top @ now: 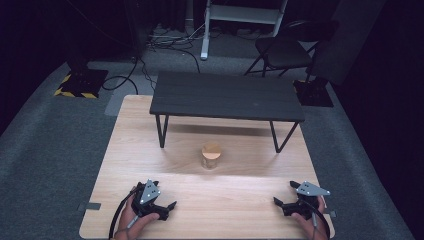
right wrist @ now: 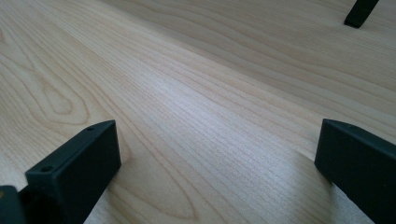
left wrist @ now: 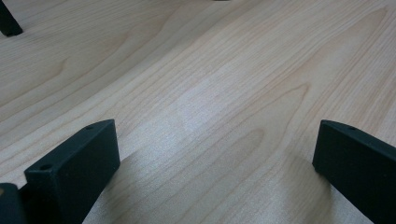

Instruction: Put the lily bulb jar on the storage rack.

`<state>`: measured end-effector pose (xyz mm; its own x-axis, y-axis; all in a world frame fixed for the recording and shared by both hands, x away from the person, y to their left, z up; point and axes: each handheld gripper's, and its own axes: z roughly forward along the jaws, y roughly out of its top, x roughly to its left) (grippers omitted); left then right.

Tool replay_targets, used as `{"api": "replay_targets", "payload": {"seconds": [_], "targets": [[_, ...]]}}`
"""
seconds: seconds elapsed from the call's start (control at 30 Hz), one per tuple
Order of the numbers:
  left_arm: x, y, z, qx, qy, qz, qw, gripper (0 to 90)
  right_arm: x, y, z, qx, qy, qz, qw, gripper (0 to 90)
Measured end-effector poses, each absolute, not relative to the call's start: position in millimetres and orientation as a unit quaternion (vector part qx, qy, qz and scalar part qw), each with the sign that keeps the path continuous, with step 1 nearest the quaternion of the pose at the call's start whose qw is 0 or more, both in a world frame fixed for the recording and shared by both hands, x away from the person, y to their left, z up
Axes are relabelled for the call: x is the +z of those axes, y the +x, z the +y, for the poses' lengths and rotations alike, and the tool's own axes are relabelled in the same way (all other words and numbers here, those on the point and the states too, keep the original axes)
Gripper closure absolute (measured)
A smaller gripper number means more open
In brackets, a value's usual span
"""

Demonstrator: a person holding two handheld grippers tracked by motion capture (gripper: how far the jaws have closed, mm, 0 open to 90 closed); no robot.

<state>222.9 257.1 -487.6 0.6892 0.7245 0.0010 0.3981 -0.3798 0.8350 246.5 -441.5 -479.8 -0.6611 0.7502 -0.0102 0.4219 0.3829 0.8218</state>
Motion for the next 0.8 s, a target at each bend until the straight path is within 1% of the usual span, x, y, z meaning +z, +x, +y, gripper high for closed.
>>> {"api": "replay_targets", "payload": {"seconds": [0.13,0.27,0.43,0.47,0.6,0.8], "targets": [[-481,229,256,0.179,0.815,0.349,0.426,0.7,-480,247,-442,0.421,0.362,0.808,0.195,0.0],[-471,234,252,0.189,0.818,0.337,0.426,1.0,-480,247,-441,0.421,0.363,0.808,0.195,0.0],[-449,257,244,0.182,0.818,0.316,0.445,0.9,-480,246,-441,0.421,0.363,0.808,0.195,0.0],[-439,265,237,0.183,0.824,0.308,0.44,0.9,-480,246,-441,0.421,0.363,0.808,0.195,0.0],[-428,277,229,0.182,0.832,0.292,0.435,0.9,-480,247,-441,0.421,0.363,0.808,0.195,0.0],[-414,304,213,0.172,0.842,0.276,0.43,0.9,-480,247,-442,0.421,0.363,0.808,0.195,0.0]]}}
